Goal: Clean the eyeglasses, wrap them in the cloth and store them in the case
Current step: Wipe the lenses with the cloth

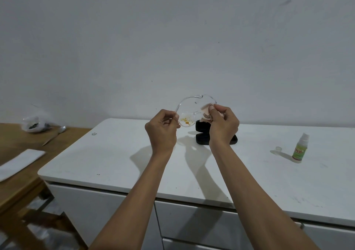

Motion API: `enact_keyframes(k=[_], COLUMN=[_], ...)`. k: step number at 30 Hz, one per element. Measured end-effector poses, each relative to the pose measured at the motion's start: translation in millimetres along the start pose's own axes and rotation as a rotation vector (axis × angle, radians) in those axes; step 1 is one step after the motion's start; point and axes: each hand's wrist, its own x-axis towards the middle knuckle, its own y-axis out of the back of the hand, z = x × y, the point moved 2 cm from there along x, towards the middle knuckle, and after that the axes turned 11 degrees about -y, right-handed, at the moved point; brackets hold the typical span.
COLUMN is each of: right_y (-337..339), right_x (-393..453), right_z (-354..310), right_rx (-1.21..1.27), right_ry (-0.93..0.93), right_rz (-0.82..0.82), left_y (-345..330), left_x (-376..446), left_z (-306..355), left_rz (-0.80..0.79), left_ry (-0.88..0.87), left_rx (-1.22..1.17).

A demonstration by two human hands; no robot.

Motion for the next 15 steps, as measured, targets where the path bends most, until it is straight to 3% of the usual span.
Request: enact_keyframes(k=[5, 11, 15], right_y=[-3, 7, 12], right_x=[6, 11, 11], right_z=[0, 4, 9], right_rx=[0.012, -0.03, -0.103], right_ry=[-0.013, -0.148, -0.103], right_rz=[0.02, -0.244, -0.267], left_y=[-10, -7, -3], left_x=[-5, 3, 8], left_z=[4, -6, -13], left_rz=[-0.006, 0.023, 0.014], left_ry=[-0.011, 0.045, 0.046], left_rx=[-0.019, 0.038, 0.095])
